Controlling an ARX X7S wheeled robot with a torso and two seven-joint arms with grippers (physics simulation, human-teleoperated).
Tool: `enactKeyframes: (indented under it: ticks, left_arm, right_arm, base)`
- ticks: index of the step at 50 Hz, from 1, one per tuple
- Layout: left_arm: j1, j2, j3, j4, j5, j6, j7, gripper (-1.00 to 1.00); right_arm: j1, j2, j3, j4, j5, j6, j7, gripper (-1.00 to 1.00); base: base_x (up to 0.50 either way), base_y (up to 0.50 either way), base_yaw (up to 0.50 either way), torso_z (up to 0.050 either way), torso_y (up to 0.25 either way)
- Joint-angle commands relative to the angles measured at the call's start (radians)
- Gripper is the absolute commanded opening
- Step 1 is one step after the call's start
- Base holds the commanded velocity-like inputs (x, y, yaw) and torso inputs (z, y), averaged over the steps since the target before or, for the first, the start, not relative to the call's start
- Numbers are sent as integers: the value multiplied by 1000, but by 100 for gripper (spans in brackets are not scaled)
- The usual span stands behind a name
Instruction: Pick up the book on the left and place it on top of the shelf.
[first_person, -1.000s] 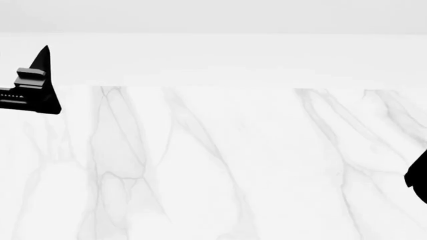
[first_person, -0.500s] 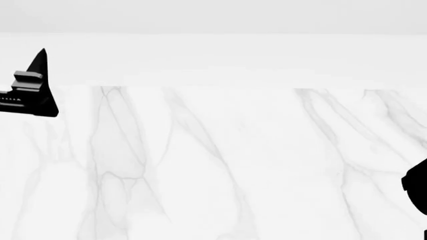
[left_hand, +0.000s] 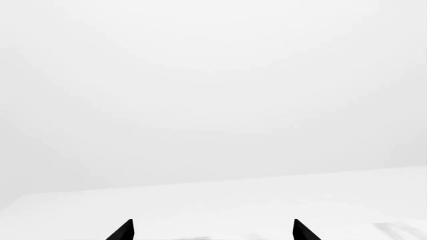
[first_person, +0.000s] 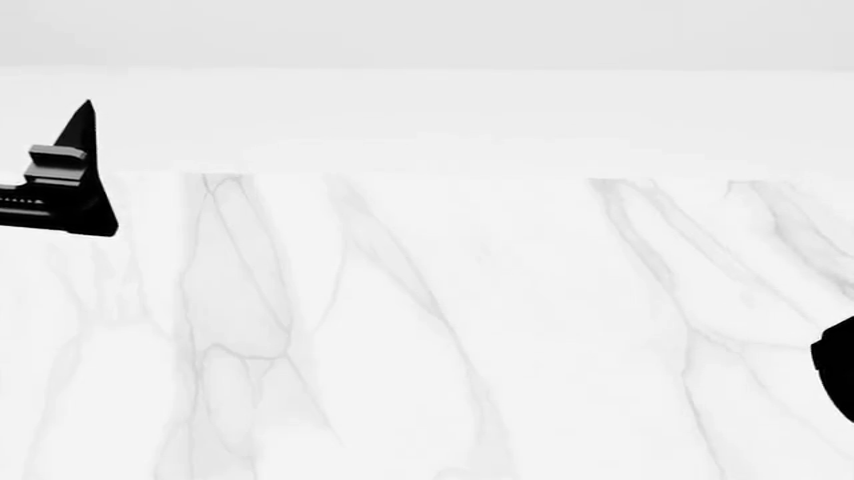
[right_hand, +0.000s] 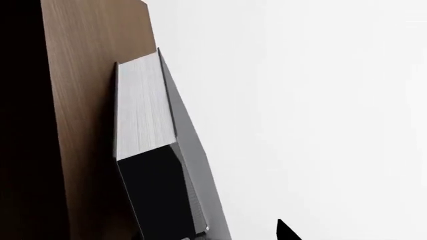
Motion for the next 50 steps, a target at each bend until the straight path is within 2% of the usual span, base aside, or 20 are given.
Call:
enactKeyframes:
  ticks: [1, 8, 20, 36, 39, 41, 42, 44, 45, 50]
  left_arm:
    - [-2, 1, 6, -6, -2, 4, -2, 100]
    - [0, 2, 12, -9, -1, 9, -2, 100]
    - [6, 0, 14, -19, -2, 20, -2, 100]
    - [4, 0, 20, -26, -5, 27, -2, 100]
    - [4, 0, 21, -26, -6, 28, -2, 100]
    - [5, 0, 23, -27, -5, 29, -2, 100]
    - [6, 1, 23, -29, -6, 31, -2, 100]
    - [6, 1, 25, -31, -5, 34, -2, 100]
    - [7, 1, 26, -29, -6, 33, -2, 100]
    - [9, 1, 27, -31, -7, 37, -2, 100]
  right_arm:
    - [19, -34, -68, -1, -108, -162, -125, 100]
    - [66, -96, 3, -1, -85, -316, -192, 100]
    - [129, -168, -28, -1, -112, -482, -241, 100]
    - [125, -172, -53, -1, -112, -500, -225, 100]
    - [120, -177, -46, -1, -108, -554, -192, 100]
    - [120, -179, 5, -1, -72, -620, -191, 100]
    - [124, -181, 131, -1, 28, -683, -270, 100]
    - [118, -180, 218, -1, 54, -764, -315, 100]
    - [114, -178, 313, -1, 122, -828, -383, 100]
    - [46, -179, 465, -6, 208, -1001, -538, 100]
  base:
    - [0, -5, 4, 0, 0]
    - [4, -2, 2, 0, -5]
    - [0, 0, 0, 0, 0]
    - [0, 0, 0, 0, 0]
    - [0, 0, 0, 0, 0]
    - [0, 0, 0, 0, 0]
    - [0, 0, 0, 0, 0]
    - [0, 0, 0, 0, 0]
    - [0, 0, 0, 0, 0]
    - [0, 0, 0, 0, 0]
